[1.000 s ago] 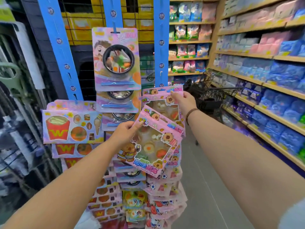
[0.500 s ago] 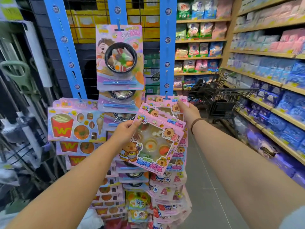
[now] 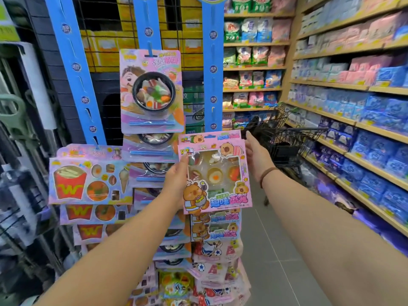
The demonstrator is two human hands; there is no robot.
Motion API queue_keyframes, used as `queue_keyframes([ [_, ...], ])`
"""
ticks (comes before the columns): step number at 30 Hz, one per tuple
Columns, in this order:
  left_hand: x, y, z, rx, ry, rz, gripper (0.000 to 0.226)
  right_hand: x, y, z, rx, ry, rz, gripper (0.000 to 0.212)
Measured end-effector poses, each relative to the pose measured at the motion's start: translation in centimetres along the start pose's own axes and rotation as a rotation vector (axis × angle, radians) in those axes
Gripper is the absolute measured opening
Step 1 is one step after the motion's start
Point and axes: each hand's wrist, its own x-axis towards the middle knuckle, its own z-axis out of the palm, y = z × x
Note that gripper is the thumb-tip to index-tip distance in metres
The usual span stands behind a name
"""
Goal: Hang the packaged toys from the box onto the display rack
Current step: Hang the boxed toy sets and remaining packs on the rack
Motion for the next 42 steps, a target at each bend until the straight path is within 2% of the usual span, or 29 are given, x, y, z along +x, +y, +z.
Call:
queue_keyframes([
  [2, 0.4, -0.2, 0.6, 0.000, 0.048, 0.020, 0.038, 0.0, -0.4, 0.2, -0.130, 0.003, -0.034, 0.040],
  [6, 1.1, -0.7, 1.2, 0.034, 0.102, 0.088, 0.030, -0.1, -1.3, 0.5, -0.143, -0.006, -0.045, 0.033],
  [8, 1.3, -0.9, 1.3, 0.074, 0.102, 0.116, 0.031, -0.3, -1.4, 0.7, -0.172, -0.014, -0.112, 0.025],
  [10, 1.2, -0.7, 1.5, 0.125, 0.074, 0.135, 0.038, -0.5, -1.5, 1.0, -0.160, 0.036, -0.171, 0.012],
  [13, 1.0, -0.4, 1.6, 0.242, -0.002, 0.129, 0.059, -0.1, -2.2, 1.3, -0.154, 0.129, -0.244, 0.011],
  [16, 0.3, -0.1, 1.5, 0.354, -0.046, 0.163, 0.063, 0.4, -3.5, 2.2, -0.181, 0.177, -0.295, 0.013],
  [18, 0.2, -0.4, 1.6, 0.459, -0.069, 0.169, 0.078, 0.5, -4.7, 2.9, -0.178, 0.183, -0.317, 0.018],
  [20, 0.0, -0.4, 1.6, 0.570, -0.056, 0.133, 0.094, 1.0, -5.4, 3.5, -0.163, 0.199, -0.319, 0.038],
  [22, 0.1, -0.3, 1.4, 0.593, -0.035, 0.090, 0.098, 1.2, -5.8, 4.0, -0.164, 0.227, -0.309, 0.048],
  [25, -0.2, -0.2, 1.2, 0.637, -0.039, 0.096, 0.094, 1.4, -5.7, 4.5, -0.157, 0.251, -0.291, 0.046],
  [29, -0.5, -0.2, 1.1, 0.716, -0.037, 0.090, 0.099, 1.6, -5.5, 4.8, -0.180, 0.252, -0.283, 0.035],
  [42, 0.2, 0.8, 1.3, 0.681, -0.047, 0.053, 0.095, 2.8, -5.5, 4.8, -0.156, 0.280, -0.264, 0.038],
])
